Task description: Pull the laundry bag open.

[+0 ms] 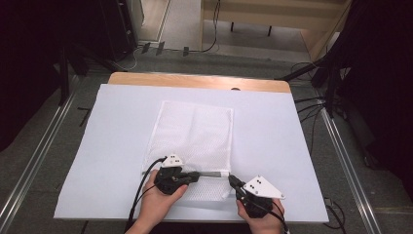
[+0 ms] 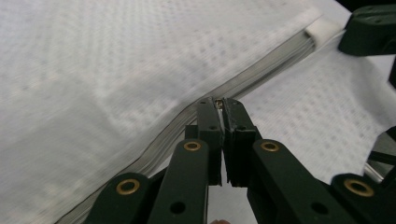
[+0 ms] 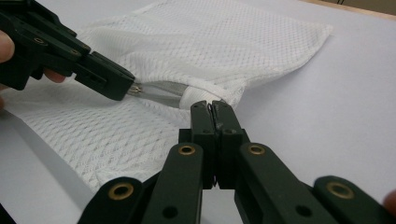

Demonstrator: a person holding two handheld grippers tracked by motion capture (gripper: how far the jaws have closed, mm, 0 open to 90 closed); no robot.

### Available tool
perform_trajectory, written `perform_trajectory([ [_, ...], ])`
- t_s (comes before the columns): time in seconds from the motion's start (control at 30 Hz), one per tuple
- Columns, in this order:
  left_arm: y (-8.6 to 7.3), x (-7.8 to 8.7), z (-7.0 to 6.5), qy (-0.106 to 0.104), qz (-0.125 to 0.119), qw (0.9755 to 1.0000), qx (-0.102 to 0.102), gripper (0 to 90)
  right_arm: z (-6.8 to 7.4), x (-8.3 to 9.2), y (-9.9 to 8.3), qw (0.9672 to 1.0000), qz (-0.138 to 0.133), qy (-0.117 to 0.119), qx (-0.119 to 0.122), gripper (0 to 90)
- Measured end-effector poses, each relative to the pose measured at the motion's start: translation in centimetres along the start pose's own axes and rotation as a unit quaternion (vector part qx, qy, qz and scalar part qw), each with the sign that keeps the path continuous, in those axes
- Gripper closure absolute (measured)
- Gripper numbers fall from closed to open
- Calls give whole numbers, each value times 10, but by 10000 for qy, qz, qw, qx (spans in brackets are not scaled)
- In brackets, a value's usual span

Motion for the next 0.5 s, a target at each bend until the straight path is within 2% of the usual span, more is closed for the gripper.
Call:
perform_trajectory([
  [0.07, -3, 5, 6, 57, -4, 10000, 66, 881, -1, 1, 0, 10000, -1, -19, -8, 900],
  [0.13, -7, 11, 13, 215, 48, 9998, 26, 880, -2, 2, 0, 10000, 17, -19, 9, 900],
  [0.23, -11, 20, 22, 293, 80, 9995, 110, 881, -1, 1, 0, 10000, 65, -21, 67, 900],
  [0.27, -13, 23, 25, 337, 79, 9993, 148, 881, -2, 1, 0, 9999, 78, -47, 83, 900],
  [0.3, -15, 26, 31, 502, 103, 9986, 151, 881, -3, 2, 1, 9999, 78, -90, 73, 900],
  [0.33, -17, 29, 35, 535, 97, 9984, 183, 881, -5, 3, 1, 9998, 72, -193, 53, 900],
  [0.4, -21, 36, 46, 488, 99, 9980, 377, 881, -10, 5, 2, 9997, 66, -216, -23, 900],
  [0.5, -26, 48, 62, 631, 155, 9967, 491, 881, -17, 10, 4, 9996, 19, -260, -92, 900],
])
Point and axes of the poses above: each handheld gripper's, and its own axes: x roughly backward along the jaws, y roughly out of its top, z roughly to its left, the point moved 8 cm from there along -x, roughly forward along the jaws, and after that the axes turned 4 degrees about -x, right-handed, at the moved point
